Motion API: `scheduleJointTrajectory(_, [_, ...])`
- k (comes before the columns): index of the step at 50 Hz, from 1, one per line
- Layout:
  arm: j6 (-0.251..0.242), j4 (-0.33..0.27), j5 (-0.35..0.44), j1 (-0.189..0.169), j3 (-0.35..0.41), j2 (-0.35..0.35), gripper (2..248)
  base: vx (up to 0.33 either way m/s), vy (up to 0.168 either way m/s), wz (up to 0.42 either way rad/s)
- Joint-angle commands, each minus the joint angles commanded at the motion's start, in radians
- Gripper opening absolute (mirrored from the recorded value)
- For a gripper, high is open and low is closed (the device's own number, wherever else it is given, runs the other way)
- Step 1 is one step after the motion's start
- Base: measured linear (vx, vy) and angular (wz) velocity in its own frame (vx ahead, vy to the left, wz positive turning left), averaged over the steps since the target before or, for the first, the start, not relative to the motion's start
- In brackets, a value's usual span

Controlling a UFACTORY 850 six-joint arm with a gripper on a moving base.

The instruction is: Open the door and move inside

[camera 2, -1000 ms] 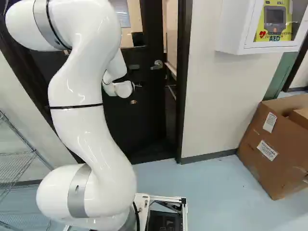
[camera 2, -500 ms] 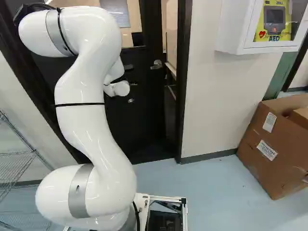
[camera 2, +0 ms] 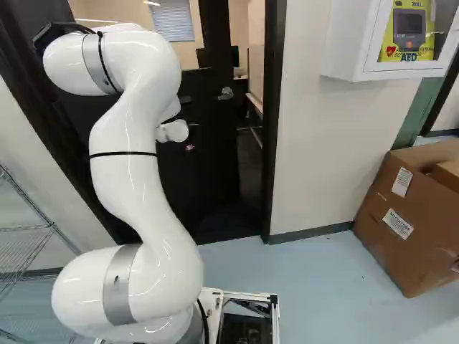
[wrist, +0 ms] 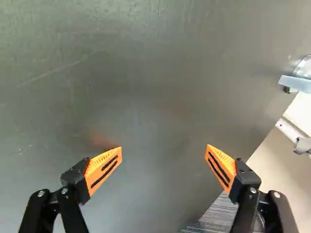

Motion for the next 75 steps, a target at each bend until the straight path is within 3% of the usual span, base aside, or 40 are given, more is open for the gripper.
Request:
scheduleJointTrajectory(13, [0.000,0.000,0.000,0.020,-0.065,-0.048,247,0.000,0.000,0.000])
scheduleJointTrajectory(35, [0.000,0.000,0.000,0.021,-0.068,-0.050,247,0.000,0.000,0.000])
scheduleJointTrajectory(75, [0.000,0.008,0.000,-0.006,0.187,0.140,247,0.000,0.000,0.000])
